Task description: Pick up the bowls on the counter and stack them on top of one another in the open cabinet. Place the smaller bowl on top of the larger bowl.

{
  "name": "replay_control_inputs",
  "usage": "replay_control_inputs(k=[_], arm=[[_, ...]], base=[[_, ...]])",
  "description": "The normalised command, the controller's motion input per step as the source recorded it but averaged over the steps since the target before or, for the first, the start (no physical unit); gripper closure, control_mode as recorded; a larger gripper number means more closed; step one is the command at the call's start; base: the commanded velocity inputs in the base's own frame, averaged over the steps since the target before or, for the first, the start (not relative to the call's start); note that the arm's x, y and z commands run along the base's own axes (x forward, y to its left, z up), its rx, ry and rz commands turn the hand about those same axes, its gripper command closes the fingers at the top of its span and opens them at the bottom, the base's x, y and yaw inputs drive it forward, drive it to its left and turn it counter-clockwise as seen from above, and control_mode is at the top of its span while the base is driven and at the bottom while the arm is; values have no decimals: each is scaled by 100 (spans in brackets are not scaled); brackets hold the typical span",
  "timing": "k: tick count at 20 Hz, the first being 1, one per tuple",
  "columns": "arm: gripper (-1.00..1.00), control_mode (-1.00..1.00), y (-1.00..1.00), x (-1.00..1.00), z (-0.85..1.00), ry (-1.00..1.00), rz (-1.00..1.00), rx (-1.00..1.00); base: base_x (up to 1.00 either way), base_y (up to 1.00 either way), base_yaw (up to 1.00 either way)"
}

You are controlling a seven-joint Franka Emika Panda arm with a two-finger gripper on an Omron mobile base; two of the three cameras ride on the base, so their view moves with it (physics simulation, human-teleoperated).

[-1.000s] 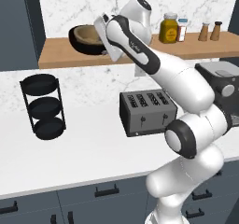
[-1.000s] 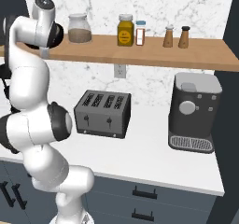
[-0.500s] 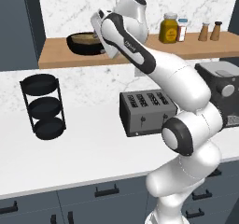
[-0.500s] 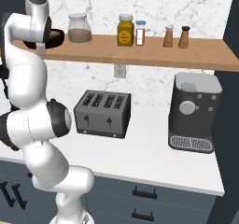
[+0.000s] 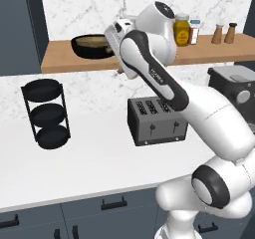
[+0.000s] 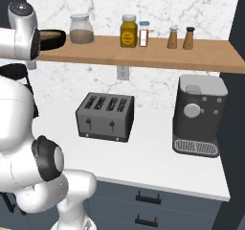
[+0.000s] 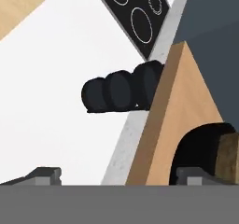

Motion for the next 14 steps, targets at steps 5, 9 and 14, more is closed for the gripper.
replay_control_inputs(k=[5,9,14], arm=[[-100,-100,-39,-100,-100,13,4,0],[-100,-100,-35,-89,-100,34,15,-4],[-100,-100,-37,-48,-100,17,15,-2]], base=[[0,0,0],[0,0,0],[0,0,0]])
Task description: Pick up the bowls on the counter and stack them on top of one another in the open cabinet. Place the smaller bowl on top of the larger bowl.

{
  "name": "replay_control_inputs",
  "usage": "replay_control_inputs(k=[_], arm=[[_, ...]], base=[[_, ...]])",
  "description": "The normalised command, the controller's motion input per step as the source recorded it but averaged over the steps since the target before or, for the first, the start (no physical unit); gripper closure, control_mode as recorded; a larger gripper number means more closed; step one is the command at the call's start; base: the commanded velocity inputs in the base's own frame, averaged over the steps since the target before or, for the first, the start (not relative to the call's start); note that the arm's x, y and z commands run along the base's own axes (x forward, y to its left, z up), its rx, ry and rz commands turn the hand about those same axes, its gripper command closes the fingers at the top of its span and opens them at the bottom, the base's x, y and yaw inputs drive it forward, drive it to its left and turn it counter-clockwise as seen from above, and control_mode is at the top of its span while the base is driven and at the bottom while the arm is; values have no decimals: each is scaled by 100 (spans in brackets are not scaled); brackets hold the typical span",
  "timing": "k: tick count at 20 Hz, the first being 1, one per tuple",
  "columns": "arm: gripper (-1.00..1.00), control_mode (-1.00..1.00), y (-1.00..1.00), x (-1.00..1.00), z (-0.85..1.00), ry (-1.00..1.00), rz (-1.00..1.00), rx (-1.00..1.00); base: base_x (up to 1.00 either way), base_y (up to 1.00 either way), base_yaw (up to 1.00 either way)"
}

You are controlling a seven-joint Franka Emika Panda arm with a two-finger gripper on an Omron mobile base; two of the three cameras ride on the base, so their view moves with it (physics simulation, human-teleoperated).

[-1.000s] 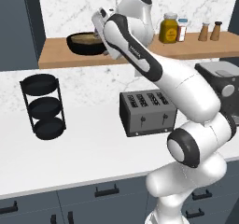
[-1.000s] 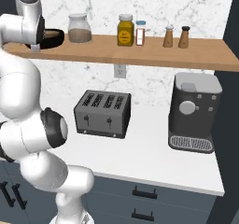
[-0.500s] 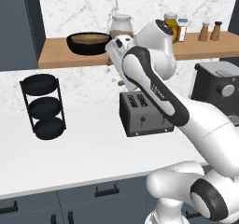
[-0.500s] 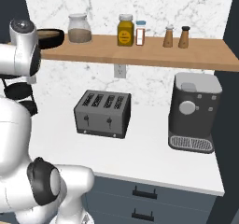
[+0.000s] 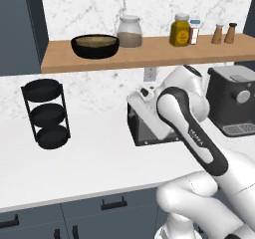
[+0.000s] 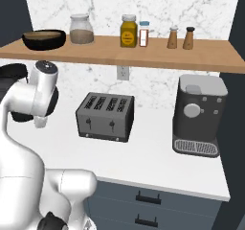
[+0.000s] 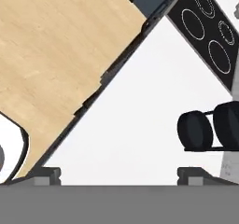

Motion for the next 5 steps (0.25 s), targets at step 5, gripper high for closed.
replay_control_inputs(k=[5], arm=[[-100,-100,-1,-10,-15,3,4,0]], base=[[0,0,0]])
